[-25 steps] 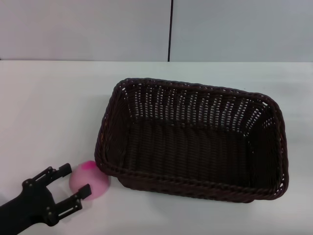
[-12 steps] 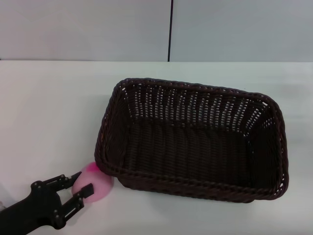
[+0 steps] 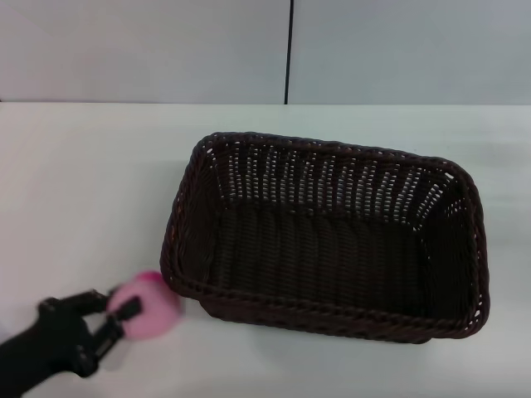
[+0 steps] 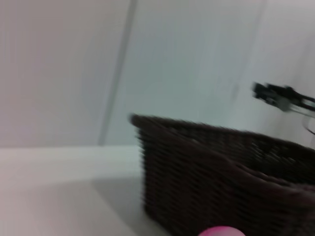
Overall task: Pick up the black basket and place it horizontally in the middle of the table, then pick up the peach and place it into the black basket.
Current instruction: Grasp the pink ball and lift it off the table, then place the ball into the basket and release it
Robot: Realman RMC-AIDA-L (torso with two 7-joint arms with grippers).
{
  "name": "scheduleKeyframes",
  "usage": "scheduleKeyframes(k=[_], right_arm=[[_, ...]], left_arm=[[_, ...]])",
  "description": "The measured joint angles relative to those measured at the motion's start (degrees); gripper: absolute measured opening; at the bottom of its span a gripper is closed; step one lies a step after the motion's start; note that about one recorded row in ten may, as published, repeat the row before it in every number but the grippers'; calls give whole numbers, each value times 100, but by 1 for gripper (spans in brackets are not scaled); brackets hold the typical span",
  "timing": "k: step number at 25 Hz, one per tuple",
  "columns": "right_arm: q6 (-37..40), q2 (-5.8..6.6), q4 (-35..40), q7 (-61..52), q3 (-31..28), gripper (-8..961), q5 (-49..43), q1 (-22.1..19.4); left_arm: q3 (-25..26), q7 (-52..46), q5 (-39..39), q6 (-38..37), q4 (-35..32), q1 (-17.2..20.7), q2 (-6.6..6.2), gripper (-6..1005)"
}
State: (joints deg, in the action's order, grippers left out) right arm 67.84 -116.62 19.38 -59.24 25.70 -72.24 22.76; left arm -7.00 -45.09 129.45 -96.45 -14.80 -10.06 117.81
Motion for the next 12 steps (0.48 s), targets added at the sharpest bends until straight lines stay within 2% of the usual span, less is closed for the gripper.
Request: scheduleKeyframes(k=[2, 5, 8, 12], right_arm=[[0, 0, -4, 2, -20, 464, 0, 0], [1, 0, -6, 7, -22, 464, 0, 1], [1, -1, -7, 8, -21, 464, 0, 1], [0, -4, -95, 59, -20, 464, 0, 28]], left_arm=[[301, -5, -33, -10, -6, 28, -15, 242], [1373, -86, -38, -57, -3, 103, -31, 228], [2152, -242, -42, -325, 27, 98, -43, 206], [2592, -448, -57, -818, 146, -197, -13, 166]])
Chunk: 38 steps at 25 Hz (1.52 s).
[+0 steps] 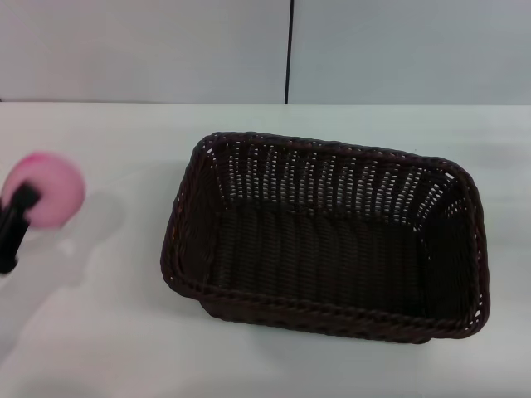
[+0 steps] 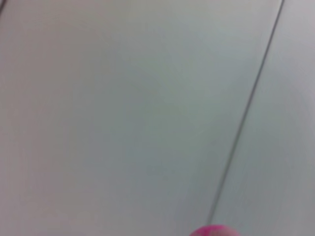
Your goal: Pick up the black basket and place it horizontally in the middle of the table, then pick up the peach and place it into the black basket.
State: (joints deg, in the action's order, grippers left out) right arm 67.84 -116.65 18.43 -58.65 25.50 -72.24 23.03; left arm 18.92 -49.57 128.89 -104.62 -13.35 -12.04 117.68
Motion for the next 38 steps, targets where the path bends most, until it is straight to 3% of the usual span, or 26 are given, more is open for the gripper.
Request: scheduleKeyframes(k=[4, 5, 8, 11, 14, 20, 27, 30, 32, 33, 34, 38], right_arm=[[-2, 0, -80, 84, -7, 464, 0, 31], [-3, -7, -95, 88, -10, 464, 0, 37], [-5, -18, -175, 95, -46, 464, 0, 54], [-6, -22, -228, 106, -77, 464, 0, 61], [-8, -42, -251, 108, -78, 464, 0, 39], [-9, -62, -253, 108, -90, 464, 0, -7], [-4, -79, -259, 167, -91, 464, 0, -10], [5, -88, -262, 217, -211, 464, 0, -18], [31, -117, -251, 260, -448, 464, -1, -60], [45, -134, -231, 275, -565, 464, 0, -94], [61, -151, -209, 305, -701, 464, -1, -138], [110, -174, -179, 671, -1266, 464, 0, -293]], left_arm=[[-2, -31, 23, -70, 479, -395, 25, 135], [-214, -23, 63, -7, 739, -672, 43, 126], [-464, 6, 67, 73, 871, -862, 59, 101], [-1382, 202, 72, 430, 1167, -1342, 73, 78], [-1582, 229, 66, 771, 1366, -1500, 81, 58], [-1483, 307, 19, 1048, 1553, -1489, 92, 290], [-1441, 566, 13, 925, 1624, -1382, 85, 456], [-1266, 747, 12, 736, 1632, -1265, 82, 527], [-794, 1081, 10, 521, 1631, -1030, 73, 644], [-794, 1081, 10, 521, 1631, -1030, 73, 703], [-521, 1222, 12, 451, 1636, -910, 73, 762], [940, 1936, 12, 295, 1737, -316, 83, 803]])
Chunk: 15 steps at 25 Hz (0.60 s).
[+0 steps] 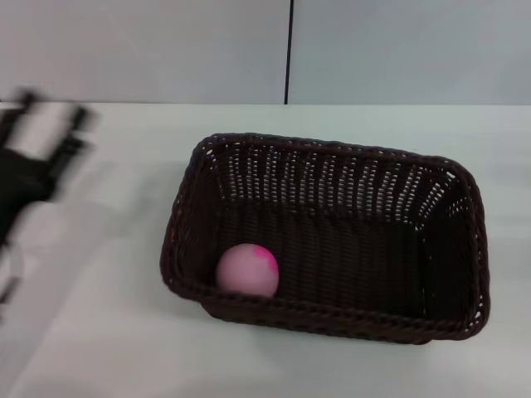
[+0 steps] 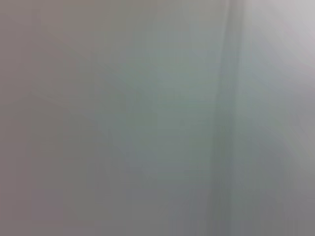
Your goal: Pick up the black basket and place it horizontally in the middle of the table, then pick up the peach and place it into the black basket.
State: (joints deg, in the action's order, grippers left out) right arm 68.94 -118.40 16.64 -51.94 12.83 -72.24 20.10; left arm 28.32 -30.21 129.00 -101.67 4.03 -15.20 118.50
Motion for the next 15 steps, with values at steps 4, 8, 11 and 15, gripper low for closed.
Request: scheduleKeyframes(k=[4, 8, 11, 15], right_arm=[[38, -46, -100, 722, -726, 464, 0, -98], [201, -48, -343, 1637, -1212, 464, 0, -123], [618, -51, -707, 2699, -1767, 464, 0, -110], [830, -51, -940, 3205, -2096, 464, 0, -66]], left_arm=[[1334, 850, -6, 45, 359, 525, 15, 813], [1952, 1463, -2, 53, 463, 741, 23, 813], [2275, 1513, -4, 102, 421, 779, 24, 813], [2361, 1517, -11, 202, 418, 781, 24, 813]])
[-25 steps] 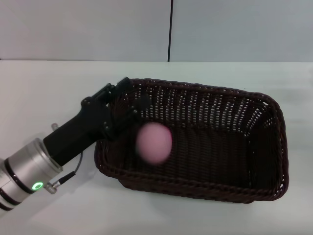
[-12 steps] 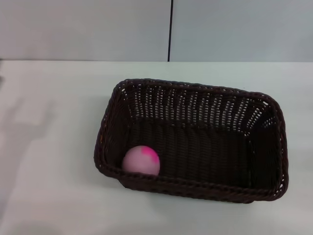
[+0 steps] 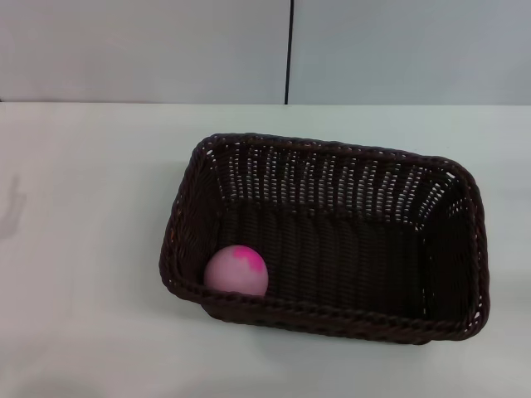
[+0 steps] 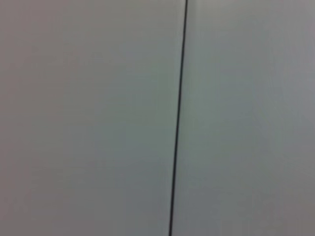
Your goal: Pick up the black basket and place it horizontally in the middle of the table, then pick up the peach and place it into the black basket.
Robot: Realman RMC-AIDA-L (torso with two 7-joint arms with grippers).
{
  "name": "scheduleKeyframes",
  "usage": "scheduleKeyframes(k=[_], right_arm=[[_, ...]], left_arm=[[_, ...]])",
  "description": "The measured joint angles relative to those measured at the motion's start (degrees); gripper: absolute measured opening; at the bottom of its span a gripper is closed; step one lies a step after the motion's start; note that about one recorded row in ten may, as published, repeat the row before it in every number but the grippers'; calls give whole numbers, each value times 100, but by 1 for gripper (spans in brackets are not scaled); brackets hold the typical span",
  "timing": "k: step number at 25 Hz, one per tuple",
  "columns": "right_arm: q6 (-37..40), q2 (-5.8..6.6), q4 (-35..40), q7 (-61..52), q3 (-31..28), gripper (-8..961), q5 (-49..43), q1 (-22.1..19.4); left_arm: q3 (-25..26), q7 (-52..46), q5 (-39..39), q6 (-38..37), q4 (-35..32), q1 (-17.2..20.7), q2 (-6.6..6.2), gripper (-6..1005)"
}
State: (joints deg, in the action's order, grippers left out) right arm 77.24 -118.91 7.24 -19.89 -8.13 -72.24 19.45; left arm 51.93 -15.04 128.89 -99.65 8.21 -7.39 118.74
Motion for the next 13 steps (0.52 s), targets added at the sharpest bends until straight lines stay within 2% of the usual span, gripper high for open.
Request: scheduleKeyframes(k=[13], right_arm=[[19, 3, -181, 26, -283, 464, 0, 93]], left_arm=[[12, -34, -2, 297, 25, -47, -4, 813]])
